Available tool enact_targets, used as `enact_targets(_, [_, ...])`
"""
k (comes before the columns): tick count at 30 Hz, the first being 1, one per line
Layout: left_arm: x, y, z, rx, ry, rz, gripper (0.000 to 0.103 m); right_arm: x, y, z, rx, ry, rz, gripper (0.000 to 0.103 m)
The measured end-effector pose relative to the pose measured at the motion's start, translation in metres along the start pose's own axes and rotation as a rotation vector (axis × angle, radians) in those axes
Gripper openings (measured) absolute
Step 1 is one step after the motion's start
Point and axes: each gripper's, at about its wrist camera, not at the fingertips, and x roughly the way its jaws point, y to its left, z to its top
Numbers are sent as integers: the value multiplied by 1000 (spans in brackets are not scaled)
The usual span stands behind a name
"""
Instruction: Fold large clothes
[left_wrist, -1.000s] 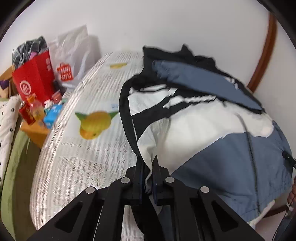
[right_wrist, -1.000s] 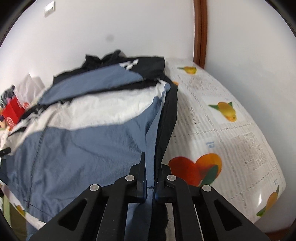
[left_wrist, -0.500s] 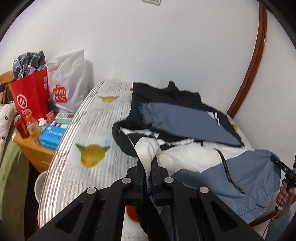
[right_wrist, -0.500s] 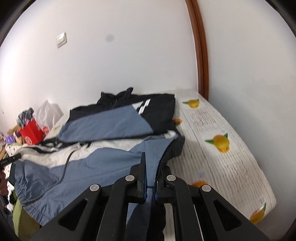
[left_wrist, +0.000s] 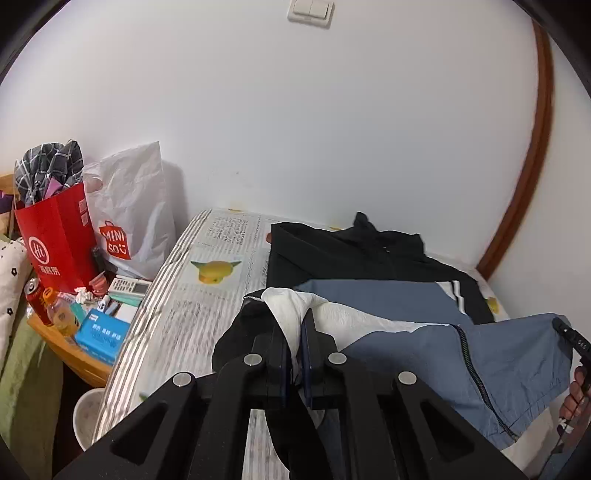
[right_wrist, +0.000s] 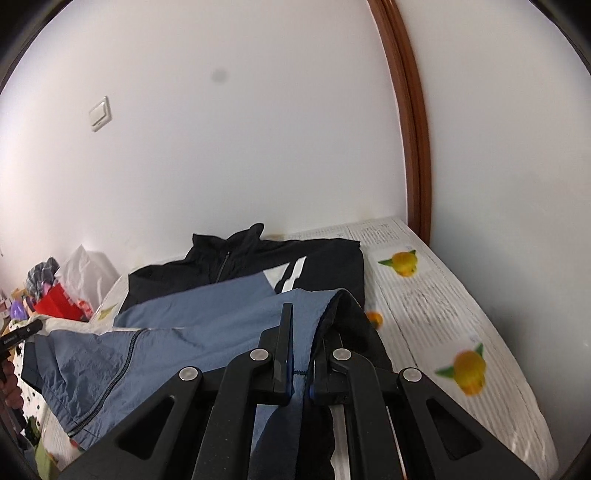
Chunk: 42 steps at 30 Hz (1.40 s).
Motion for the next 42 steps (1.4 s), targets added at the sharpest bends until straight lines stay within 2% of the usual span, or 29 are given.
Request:
enact_targets(7, [58,-10,15,41,31,71,7,65,-1,17,10,47,-4,6])
enact_targets(16, [132,-7,11,46,141,170,7,147,-5,10,-20,123,-69,6])
enact_targets(21, [154,-1,4,35,197,179,9,179,-13,-2,-27,178,-112,6])
enact_targets(25, [158,1,2,29,206,172,12,197,-18,-9,-18,234,-149,8])
enact_targets(27, [158,0,2,35,219,174,17,201,-18,-12,-33,261,-172,14])
enact_targets(28, [157,-1,2,38,225,166,24,201,-17,-12,-40,271,-178,15])
enact_targets(30, [151,-1,2,35,229,151,30,192,-11,-13,-75,286,-174,28])
enact_targets(31, [144,0,2,32,221,136,37,187,-8,-13,-91,289,-164,36])
enact_targets(33, [135,2,3,28,215,109,52,164,-5,-15,-123,261,-138,43])
enact_targets(35, [123,4,3,21,203,88,52,137,-7,-16,-133,199,-139,47])
enact_targets(37, [112,7,3,33,183,83,52,118,-19,-16,-99,170,-175,48])
enact_targets(40, [103,18,1,23,168,103,52,106,-46,-19,-18,203,-205,48])
enact_targets(42, [101,30,-5,6,190,106,52,104,-57,-26,14,237,-212,48])
